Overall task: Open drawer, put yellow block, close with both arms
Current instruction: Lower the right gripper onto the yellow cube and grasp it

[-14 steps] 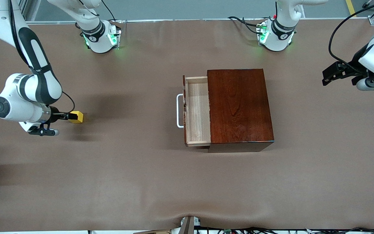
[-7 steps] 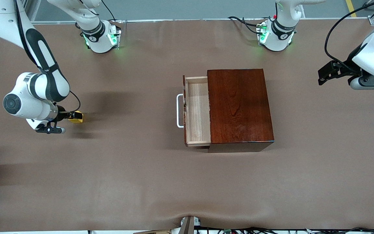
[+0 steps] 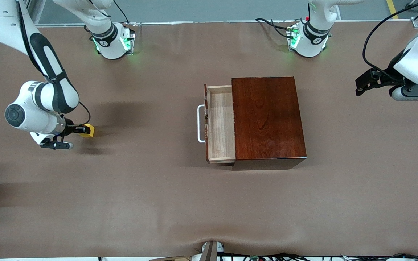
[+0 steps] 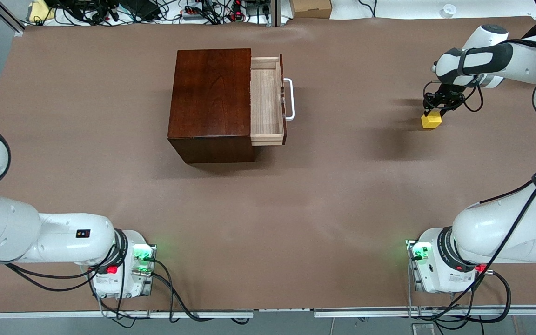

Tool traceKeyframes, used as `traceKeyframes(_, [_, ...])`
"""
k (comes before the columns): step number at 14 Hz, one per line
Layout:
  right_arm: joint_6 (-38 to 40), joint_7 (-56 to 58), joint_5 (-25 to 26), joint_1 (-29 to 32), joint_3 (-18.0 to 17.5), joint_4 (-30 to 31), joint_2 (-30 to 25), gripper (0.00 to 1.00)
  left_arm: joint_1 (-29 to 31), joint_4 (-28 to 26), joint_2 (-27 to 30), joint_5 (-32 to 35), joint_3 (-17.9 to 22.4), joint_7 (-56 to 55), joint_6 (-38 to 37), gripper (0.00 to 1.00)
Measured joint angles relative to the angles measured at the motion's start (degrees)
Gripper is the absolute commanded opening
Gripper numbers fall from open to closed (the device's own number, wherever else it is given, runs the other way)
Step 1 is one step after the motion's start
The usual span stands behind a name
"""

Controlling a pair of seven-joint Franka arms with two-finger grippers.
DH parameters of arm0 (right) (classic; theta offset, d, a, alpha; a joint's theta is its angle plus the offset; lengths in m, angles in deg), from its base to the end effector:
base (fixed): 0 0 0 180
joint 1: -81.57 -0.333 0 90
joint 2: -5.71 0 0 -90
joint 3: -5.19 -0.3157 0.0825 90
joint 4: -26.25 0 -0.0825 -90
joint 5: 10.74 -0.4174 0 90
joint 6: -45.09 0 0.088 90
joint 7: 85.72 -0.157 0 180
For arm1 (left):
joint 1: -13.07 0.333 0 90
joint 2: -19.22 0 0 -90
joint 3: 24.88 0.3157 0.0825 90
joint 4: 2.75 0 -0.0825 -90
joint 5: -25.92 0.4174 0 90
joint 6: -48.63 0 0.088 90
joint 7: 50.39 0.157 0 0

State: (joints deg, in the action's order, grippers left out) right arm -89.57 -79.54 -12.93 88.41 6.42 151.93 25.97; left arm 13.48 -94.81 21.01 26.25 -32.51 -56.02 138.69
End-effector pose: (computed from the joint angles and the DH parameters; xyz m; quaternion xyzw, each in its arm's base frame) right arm 0.5392 -0.0753 0.1299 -0.9947 0.0308 0.0964 0.0206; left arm 0.5733 -0.0727 0.5742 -0.9999 0.0138 0.0014 0.0051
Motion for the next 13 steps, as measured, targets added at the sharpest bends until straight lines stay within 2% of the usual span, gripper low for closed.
traceKeyframes(1, [0.01,0.02,0.0,0.0,0.0,0.0,0.0,0.0,0.0,0.0,-0.03,0.0,0.0,0.0,0.01,1.0])
traceKeyframes(4, [1.1,0.09,0.0,0.0,0.0,-0.22,-0.01,0.0,0.0,0.0,-0.12,0.0,-0.02,0.0,0.49,1.0])
traceKeyframes(6, [6.18,0.08,0.0,-0.02,-0.05,-2.1,-0.2,0.0,0.03,0.01,-0.13,0.0,-0.02,0.0,0.7,1.0])
traceKeyframes(13, [26.78,0.04,-0.26,-1.42,-0.35,-19.8,-2.68,0.0,0.34,0.18,-0.13,0.0,-0.02,0.0,0.77,1.0])
